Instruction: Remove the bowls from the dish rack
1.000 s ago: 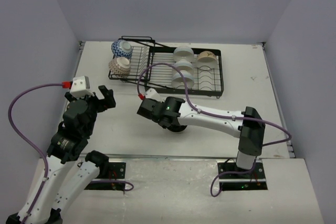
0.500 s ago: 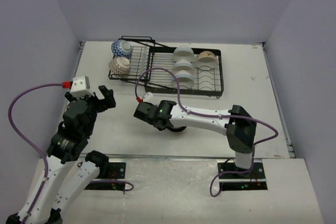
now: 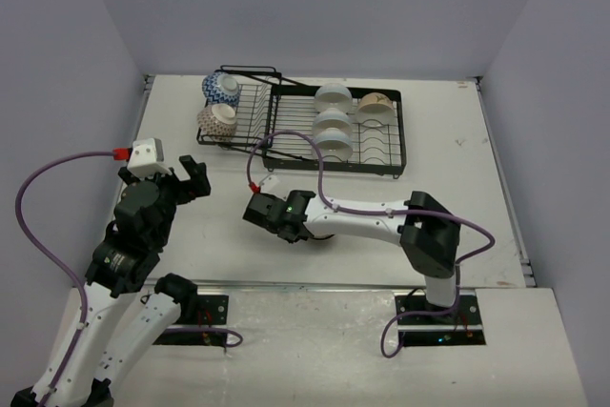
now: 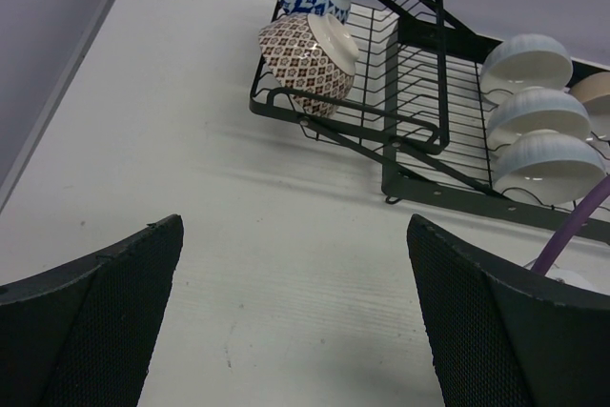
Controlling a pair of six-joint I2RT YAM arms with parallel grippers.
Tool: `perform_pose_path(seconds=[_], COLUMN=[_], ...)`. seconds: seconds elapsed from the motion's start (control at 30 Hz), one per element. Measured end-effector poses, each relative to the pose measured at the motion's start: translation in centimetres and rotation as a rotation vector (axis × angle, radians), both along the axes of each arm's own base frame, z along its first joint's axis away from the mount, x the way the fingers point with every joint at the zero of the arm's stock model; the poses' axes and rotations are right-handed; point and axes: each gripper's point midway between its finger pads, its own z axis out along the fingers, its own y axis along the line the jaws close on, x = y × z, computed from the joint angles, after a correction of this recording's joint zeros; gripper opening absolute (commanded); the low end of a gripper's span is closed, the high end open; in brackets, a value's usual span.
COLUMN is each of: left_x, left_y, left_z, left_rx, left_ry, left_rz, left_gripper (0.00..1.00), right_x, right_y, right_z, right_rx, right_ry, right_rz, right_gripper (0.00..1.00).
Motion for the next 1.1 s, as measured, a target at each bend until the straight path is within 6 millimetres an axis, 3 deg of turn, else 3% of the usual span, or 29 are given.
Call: perform_pose_path(seconds=[0.97, 1.1], left_x=[0.0, 0.0], left_y=[-0.2, -0.2], left_z=[0.0, 0.0], left_rx=[-0.002, -0.002], left_ry=[0.002, 0.002], left_rz=[-0.011, -0.012], left_gripper=[1.0, 1.0], right_x=[0.6, 0.7], right_y=[0.3, 0.3], right_z=[0.8, 0.9], right_rx=[0.1, 0.108], right_ry=[-0.095, -0.099], right_rz=[-0.069, -0.078], right_gripper=[0.0, 0.12])
